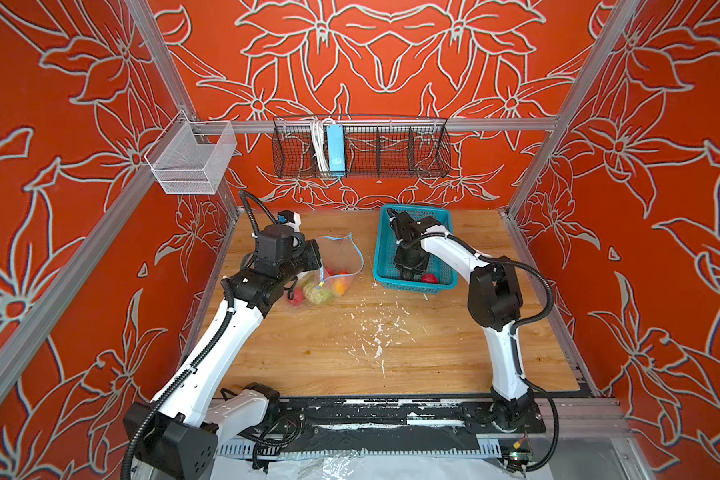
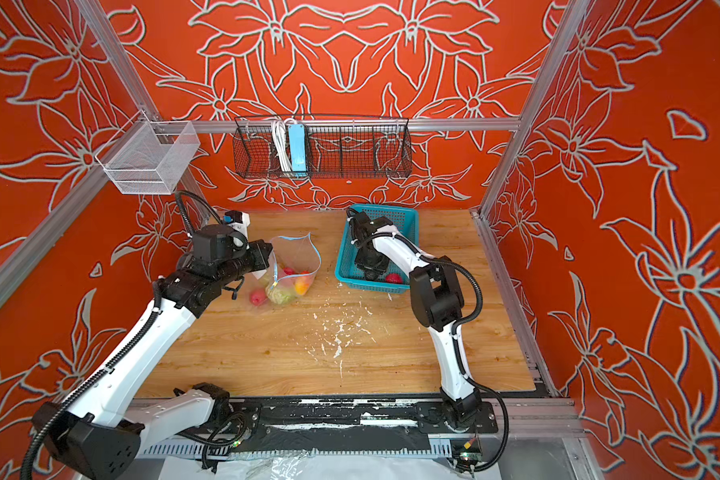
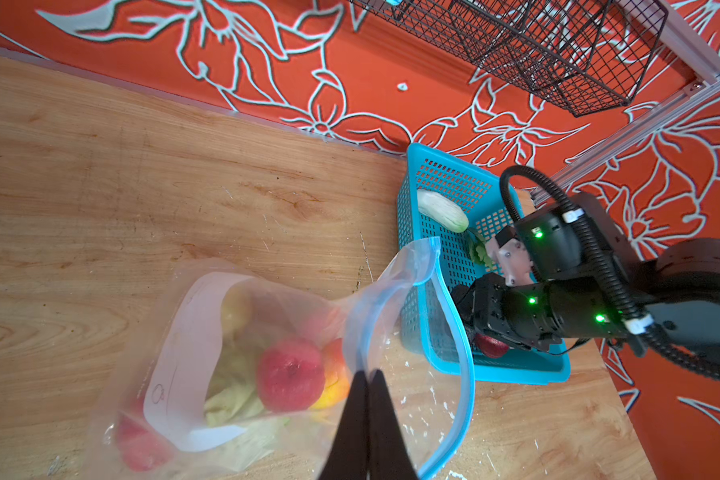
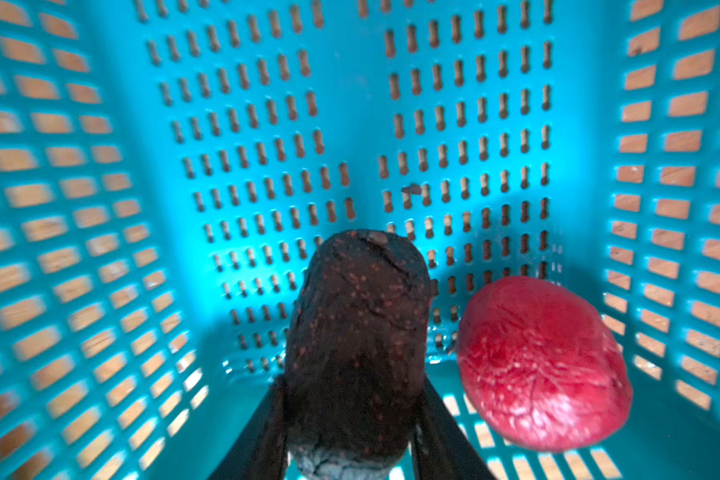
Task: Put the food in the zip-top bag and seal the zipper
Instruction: 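Close the right gripper on the dark potato in the basket, then lift the dark potato with the right gripper over to the bag opening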
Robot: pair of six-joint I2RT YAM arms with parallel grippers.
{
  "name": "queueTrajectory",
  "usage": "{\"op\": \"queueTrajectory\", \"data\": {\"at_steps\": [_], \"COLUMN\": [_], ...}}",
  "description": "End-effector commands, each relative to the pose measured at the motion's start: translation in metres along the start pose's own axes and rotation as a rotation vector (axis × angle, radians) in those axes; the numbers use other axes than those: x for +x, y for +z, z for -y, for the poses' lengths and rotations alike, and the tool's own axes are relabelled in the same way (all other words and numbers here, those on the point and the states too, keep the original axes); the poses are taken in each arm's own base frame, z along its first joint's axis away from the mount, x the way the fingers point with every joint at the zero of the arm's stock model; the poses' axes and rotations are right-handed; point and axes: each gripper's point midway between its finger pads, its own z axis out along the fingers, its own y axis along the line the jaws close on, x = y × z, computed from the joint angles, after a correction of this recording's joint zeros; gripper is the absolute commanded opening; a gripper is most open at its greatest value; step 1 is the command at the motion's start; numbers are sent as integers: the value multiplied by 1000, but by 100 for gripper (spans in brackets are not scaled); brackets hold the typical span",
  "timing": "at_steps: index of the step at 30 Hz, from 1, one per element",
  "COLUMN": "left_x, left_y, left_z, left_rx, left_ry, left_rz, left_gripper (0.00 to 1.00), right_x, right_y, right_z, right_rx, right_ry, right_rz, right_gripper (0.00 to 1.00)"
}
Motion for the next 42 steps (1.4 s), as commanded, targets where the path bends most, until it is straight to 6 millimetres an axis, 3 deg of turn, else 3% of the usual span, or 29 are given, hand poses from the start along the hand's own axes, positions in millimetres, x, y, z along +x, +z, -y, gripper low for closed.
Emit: {"op": "queueTrajectory", "data": {"at_steps": [1,11,42], "left_x": [-7,-5,0], "left_y": [-2,-1,6], "left_z": [0,2,1], "left_rx": [4,14,14], "left_ry": [1,-1,-14], "left_rz": [22,16,-7], "left_gripper": [0,0,0], "right_x": [-1,-8,-7], "right_y": [-15,-39,-81], "right_z": [0,-5,-9], "right_rx": [-40,-113,-272], "right_ry": [30,45,122], "right_rz": [13,62,127], "right_gripper": [39,39,38]}}
